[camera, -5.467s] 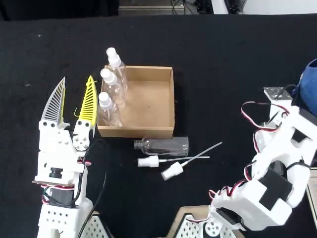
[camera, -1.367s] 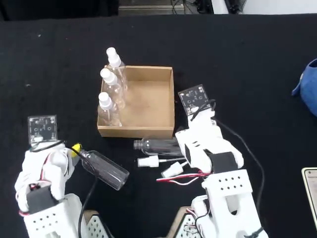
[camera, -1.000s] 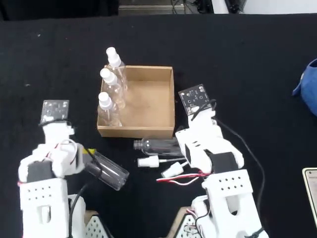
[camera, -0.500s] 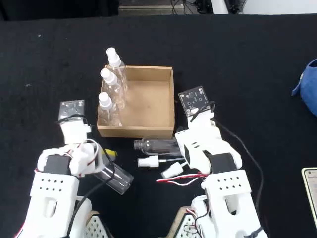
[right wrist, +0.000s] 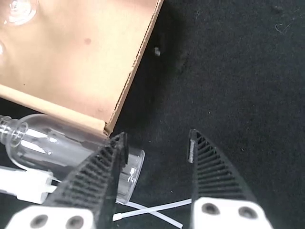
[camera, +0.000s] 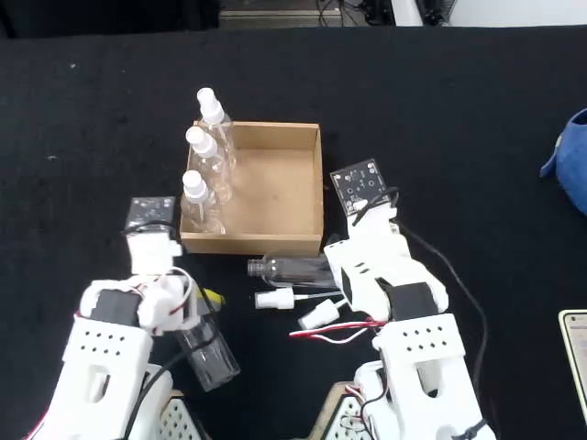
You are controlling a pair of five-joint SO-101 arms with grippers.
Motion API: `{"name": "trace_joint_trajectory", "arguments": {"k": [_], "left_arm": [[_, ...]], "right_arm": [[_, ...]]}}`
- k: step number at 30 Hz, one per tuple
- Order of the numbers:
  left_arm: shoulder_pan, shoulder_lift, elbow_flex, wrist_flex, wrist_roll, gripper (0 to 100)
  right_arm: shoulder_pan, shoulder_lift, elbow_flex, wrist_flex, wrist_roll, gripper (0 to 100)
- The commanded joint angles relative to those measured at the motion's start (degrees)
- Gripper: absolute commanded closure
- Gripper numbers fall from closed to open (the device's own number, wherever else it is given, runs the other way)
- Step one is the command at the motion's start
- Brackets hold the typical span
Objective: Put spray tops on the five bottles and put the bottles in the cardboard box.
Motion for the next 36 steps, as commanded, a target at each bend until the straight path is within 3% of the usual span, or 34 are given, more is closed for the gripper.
{"name": "trace_joint_trajectory", "arguments": {"k": [1, 6, 9, 18, 26, 28, 30, 33, 36], "left_arm": [[-4.4, 0.4, -4.0, 0.9, -5.4, 82], [-4.8, 0.1, -3.1, 8.1, -13.9, 82], [-4.4, 0.3, -3.1, 7.6, -11.6, 82], [6.3, -0.2, 1.2, 3.1, -6.9, 82], [1.6, -0.3, -7.7, -0.1, -7.7, 82], [0.0, -0.3, -11.5, 0.7, -13.6, 82], [0.6, -0.3, -15.0, 4.7, -25.1, 82], [6.0, -0.3, -19.9, 16.4, -41.7, 83], [13.0, -0.3, -23.7, 27.1, -51.6, 83]], "right_arm": [[1.2, -1.5, -0.2, -1.7, -0.2, 82.1], [1.2, -1.5, -0.2, -1.7, -0.2, 82.1], [1.2, -1.5, -0.2, -1.7, -0.2, 82.1], [1.2, -1.5, -0.2, -1.6, -0.2, 82.1], [1.2, -1.5, -0.2, -1.4, -0.2, 82.1], [1.2, -1.5, -0.2, -1.4, -0.2, 82.1], [1.2, -1.5, -0.2, -1.4, -0.2, 82.1], [1.2, -1.5, -0.2, -1.5, -0.2, 82.1], [1.3, -1.5, -0.2, -1.7, -0.2, 82.1]]}}
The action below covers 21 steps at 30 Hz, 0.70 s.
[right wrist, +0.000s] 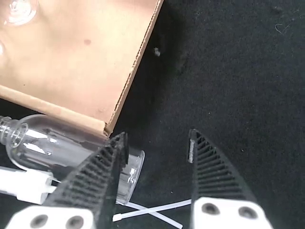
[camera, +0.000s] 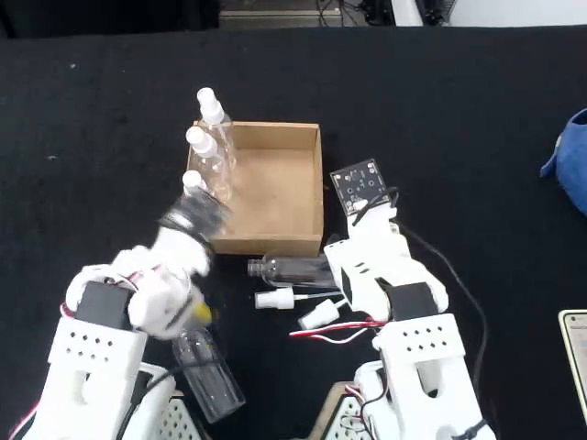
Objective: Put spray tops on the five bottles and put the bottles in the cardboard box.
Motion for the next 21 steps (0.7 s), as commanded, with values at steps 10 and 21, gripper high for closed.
{"name": "trace_joint_trajectory", "arguments": {"k": [10, 21], "left_arm": [[24.8, -0.3, 0.2, 5.3, -1.0, 82], [31.3, -0.3, 10.2, -2.9, 5.2, 82]], "right_arm": [[13.2, -1.5, -3.5, -1.6, -0.8, 82.1], [19.7, -1.1, -5.9, -1.5, -3.5, 82.2]]}}
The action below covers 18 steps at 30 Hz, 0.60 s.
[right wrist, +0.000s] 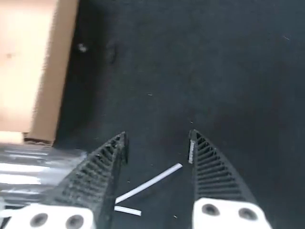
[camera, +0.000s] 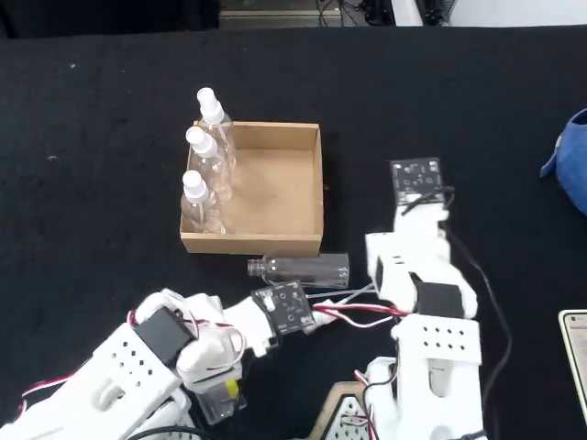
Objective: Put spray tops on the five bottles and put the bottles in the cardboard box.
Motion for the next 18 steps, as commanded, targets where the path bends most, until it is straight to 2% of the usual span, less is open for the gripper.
{"name": "trace_joint_trajectory", "arguments": {"k": [1, 4, 8, 18], "left_arm": [[0.5, -0.2, 1.0, -1.4, 0.4, 82], [-0.7, -0.2, 2.2, -1.8, 0.3, 82], [-6.5, -0.2, 0.7, -1.3, -2.8, 82], [-29.5, -0.2, -0.5, -1.8, -12.7, 82]], "right_arm": [[4.7, -1.1, -6.1, -1.4, -2.2, 82.2], [6.2, -1.1, -6.4, -1.2, -4.6, 82.2], [6.2, -1.1, -6.4, -1.4, -4.7, 82.2], [6.2, -1.1, -6.2, -1.5, -4.7, 82.2]]}}
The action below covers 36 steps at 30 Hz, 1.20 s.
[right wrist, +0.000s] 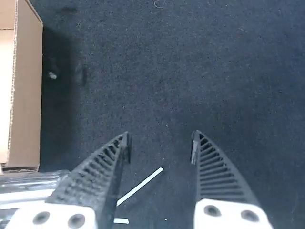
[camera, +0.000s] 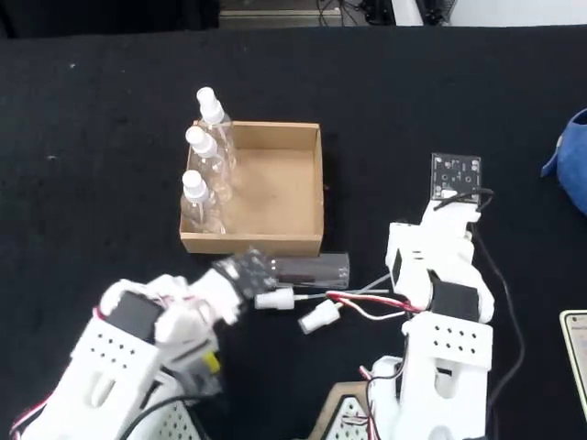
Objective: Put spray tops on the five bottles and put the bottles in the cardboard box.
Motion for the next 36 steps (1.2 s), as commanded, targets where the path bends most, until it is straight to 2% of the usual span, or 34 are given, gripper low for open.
{"name": "trace_joint_trajectory", "arguments": {"k": [1, 10, 14, 16, 21, 25, 31, 36], "left_arm": [[-9.5, 0.4, -2.2, -1.1, -2.3, 82], [-37.6, 0.4, -1.6, -15.9, -2.5, 82], [-44.9, 0.4, -2.2, -20.0, -2.0, 82], [-47.0, 0.4, -3.7, -19.3, 1.1, 82], [-47.4, 1.0, -11.1, -10.5, 15.5, 82], [-43.0, 1.0, -13.0, -2.1, 26.6, 82], [-37.6, 1.1, -10.3, 1.7, 32.0, 82], [-37.4, 1.0, -8.7, 1.1, 37.8, 78]], "right_arm": [[1.1, -1.1, -3.6, -1.4, -0.5, 82.2], [1.1, -1.1, -3.5, -1.4, -0.5, 82.2], [1.1, -1.2, -3.6, -1.4, -0.5, 82.2], [1.1, -1.2, -3.6, -1.4, -0.5, 82.2], [1.0, -1.2, -3.5, -1.4, -0.5, 82.2], [1.0, -1.2, -3.4, -1.4, -0.5, 82.2], [1.0, -1.2, -3.4, -1.4, -0.5, 82.2], [1.0, -1.2, -3.4, -1.4, -0.2, 82.2]]}}
